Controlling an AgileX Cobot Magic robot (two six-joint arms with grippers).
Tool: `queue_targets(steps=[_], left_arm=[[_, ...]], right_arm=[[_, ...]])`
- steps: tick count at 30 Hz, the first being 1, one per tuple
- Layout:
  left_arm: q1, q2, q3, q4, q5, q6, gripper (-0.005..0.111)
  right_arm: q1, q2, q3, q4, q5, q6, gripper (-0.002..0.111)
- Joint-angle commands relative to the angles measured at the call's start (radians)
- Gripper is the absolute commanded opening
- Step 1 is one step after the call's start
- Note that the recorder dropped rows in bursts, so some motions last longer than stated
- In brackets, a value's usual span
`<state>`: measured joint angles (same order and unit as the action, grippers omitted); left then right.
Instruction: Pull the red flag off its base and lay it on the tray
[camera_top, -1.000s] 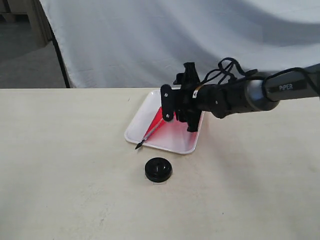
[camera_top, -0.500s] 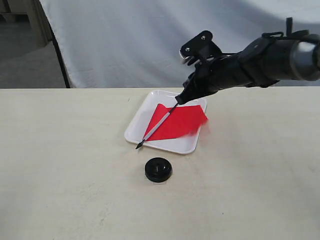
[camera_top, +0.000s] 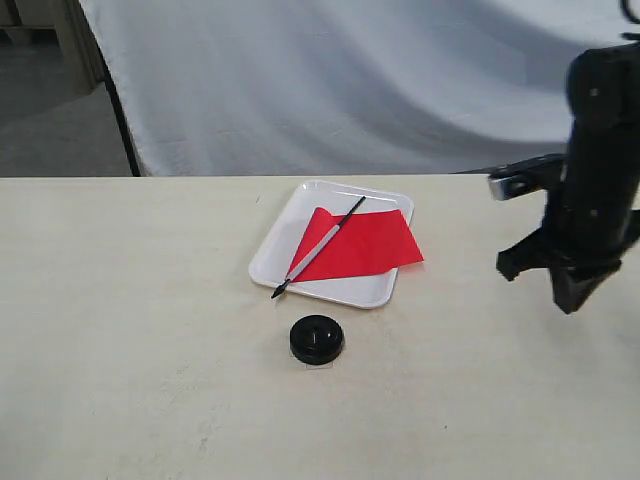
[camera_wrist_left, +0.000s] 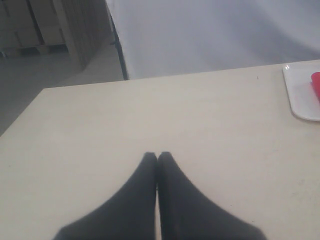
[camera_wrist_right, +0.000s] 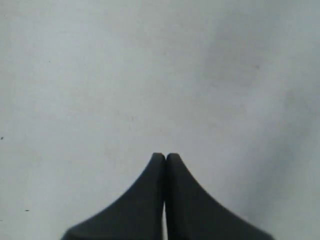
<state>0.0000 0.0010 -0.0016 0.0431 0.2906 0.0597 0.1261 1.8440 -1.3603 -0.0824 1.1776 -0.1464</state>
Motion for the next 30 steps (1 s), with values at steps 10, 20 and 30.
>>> queue_targets(steps=[10, 20, 30], left_arm=[[0.0, -0.001, 0.002, 0.005, -0.008, -0.003, 0.0], [0.0, -0.001, 0.002, 0.005, -0.008, -0.003, 0.0], [0.0, -0.001, 0.002, 0.005, -0.008, -0.003, 0.0]], right_arm=[[-0.366, -0.733, 0.501, 0.107, -0.42, 0.084, 0.0], [-0.228, -1.31, 0.93, 0.12, -0.88, 0.069, 0.0], [-0.072, -1.752, 1.04, 0.134, -0.959, 0.107, 0.0]])
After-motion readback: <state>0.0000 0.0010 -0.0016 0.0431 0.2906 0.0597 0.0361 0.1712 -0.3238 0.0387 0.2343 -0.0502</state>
